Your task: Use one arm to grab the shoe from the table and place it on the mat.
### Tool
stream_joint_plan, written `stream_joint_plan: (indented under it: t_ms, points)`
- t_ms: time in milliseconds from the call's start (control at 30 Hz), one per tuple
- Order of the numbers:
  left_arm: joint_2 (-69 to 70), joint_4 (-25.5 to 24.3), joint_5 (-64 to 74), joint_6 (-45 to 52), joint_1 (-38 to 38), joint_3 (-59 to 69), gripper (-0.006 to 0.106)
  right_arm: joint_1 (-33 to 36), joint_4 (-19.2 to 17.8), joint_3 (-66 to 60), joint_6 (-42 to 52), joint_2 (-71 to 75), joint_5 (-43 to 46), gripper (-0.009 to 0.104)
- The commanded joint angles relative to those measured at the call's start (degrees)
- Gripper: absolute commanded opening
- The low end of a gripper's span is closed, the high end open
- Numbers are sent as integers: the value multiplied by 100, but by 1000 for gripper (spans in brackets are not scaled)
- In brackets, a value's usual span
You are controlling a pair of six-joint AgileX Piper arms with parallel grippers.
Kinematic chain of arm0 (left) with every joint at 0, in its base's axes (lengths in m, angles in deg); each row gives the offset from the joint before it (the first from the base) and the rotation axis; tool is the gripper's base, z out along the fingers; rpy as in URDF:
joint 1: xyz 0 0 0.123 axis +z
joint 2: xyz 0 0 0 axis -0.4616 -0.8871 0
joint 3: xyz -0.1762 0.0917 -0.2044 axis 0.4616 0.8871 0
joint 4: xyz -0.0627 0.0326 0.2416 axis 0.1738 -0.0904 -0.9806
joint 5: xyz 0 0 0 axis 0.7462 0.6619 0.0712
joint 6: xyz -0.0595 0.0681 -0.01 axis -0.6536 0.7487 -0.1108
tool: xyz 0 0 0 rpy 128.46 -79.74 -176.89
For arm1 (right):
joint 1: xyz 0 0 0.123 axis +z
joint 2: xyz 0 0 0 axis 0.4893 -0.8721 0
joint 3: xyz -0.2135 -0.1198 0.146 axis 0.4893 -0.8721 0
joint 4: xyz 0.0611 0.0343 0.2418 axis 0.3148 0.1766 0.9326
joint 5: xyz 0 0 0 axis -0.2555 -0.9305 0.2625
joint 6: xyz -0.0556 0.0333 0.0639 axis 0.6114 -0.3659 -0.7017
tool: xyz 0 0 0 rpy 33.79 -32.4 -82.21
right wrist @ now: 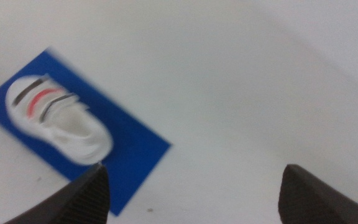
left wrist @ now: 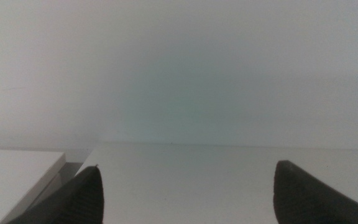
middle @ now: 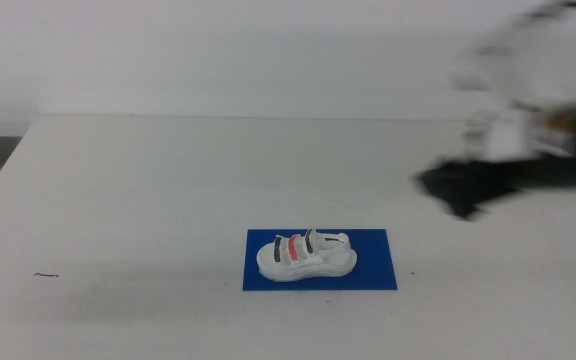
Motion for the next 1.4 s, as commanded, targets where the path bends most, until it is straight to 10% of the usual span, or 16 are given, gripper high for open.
stream_joint_plan:
  t_ms: [0, 300, 700, 1367]
  points:
    - [22, 0, -62, -7, 2, -1, 94, -460, 189, -1128, -204, 1148, 966, 91]
    - [22, 0, -62, -7, 2, -1, 94, -1561, 325, -3854, -232, 4166, 2576, 90]
    - [22, 0, -62, -7, 2, -1, 94, -1663, 670, -5772, -395, 5970, 2613, 90]
    - [22, 0, -62, -7, 2, -1, 94, -1663, 670, -5856, -395, 7628, 2285, 90]
